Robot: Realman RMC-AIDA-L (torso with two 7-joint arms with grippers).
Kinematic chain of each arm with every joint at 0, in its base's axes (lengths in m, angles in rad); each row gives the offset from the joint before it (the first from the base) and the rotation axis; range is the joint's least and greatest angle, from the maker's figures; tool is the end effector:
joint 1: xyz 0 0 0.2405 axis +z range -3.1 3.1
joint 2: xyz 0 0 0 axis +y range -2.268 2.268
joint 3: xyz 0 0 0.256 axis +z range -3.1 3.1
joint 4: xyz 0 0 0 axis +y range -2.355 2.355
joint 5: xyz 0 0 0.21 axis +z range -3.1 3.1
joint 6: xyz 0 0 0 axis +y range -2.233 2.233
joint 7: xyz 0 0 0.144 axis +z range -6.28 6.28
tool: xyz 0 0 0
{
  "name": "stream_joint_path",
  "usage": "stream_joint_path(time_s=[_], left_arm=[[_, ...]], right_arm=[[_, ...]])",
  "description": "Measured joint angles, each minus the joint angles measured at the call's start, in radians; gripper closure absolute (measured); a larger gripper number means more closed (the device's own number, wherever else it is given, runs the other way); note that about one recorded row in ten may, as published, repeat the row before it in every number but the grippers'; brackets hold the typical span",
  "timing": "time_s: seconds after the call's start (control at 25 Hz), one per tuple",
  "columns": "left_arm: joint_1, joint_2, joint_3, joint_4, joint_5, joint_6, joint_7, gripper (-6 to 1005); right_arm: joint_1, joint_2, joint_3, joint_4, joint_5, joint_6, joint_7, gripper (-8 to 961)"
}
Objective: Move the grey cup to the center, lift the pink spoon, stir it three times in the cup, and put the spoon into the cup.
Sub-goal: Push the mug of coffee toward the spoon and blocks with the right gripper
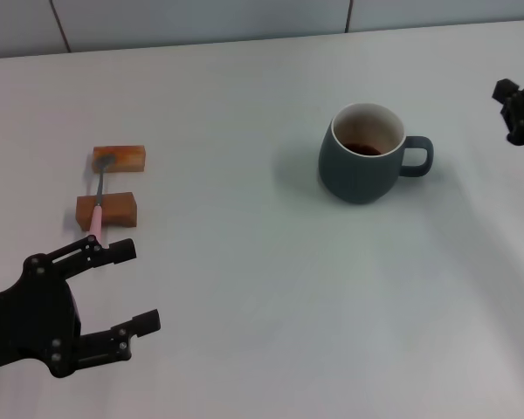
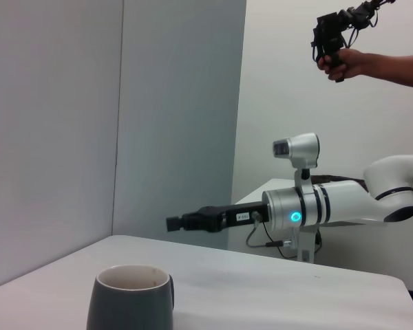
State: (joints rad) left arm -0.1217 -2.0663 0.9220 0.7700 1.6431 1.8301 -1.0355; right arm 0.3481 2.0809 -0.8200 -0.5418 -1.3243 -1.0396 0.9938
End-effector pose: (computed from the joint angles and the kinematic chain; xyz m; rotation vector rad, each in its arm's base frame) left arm -0.2971 0.2118 0.0193 -2.6705 -0.2905 -0.9718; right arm 0.3386 0.3439 0.0303 -1.9691 0.6702 0.6628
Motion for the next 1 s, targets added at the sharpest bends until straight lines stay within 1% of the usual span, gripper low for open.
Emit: stream_joint_path(time_s=[0.08, 0.2, 0.44, 0.48, 0.52, 0.64, 0.68, 0.72, 0.76, 1.0], left_arm=[[-0.001, 0.0, 0.0, 0.0, 0.0, 0.0, 0.0, 170], [-0.001, 0.0, 0.0, 0.0, 0.0, 0.0, 0.0, 170], [-0.001, 0.0, 0.0, 0.0, 0.0, 0.0, 0.0, 170], [-0.001, 0.0, -0.001, 0.0, -0.001, 0.0, 0.001, 170], [-0.001, 0.0, -0.001, 0.0, -0.001, 0.0, 0.001, 170], [0.0, 0.0, -0.002, 0.0, -0.002, 0.0, 0.001, 171], [0.0, 0.0, -0.002, 0.0, -0.002, 0.0, 0.001, 171], [0.0, 0.0, -0.002, 0.0, -0.002, 0.0, 0.002, 171], [0.0, 0.0, -0.001, 0.0, -0.002, 0.0, 0.002, 171], [-0.002, 0.0, -0.001, 0.001, -0.002, 0.0, 0.002, 171]], right_arm=[[0.03, -0.002, -0.001, 0.033, -0.005, 0.009, -0.036, 830], [0.048, -0.003, -0.001, 0.047, -0.009, 0.019, -0.057, 954], [0.093, -0.002, -0.011, 0.056, -0.055, 0.037, -0.066, 956], [0.108, -0.002, -0.042, 0.061, -0.056, 0.056, -0.065, 955], [0.108, -0.002, -0.042, 0.061, -0.056, 0.056, -0.065, 955], [0.124, -0.001, -0.106, 0.063, -0.056, 0.101, -0.065, 954], [0.131, 0.0, -0.148, 0.064, -0.055, 0.127, -0.064, 954], [0.131, 0.0, -0.148, 0.064, -0.055, 0.127, -0.064, 954], [0.137, 0.001, -0.181, 0.064, -0.052, 0.144, -0.061, 954], [0.138, 0.002, -0.204, 0.065, -0.049, 0.143, -0.047, 954]])
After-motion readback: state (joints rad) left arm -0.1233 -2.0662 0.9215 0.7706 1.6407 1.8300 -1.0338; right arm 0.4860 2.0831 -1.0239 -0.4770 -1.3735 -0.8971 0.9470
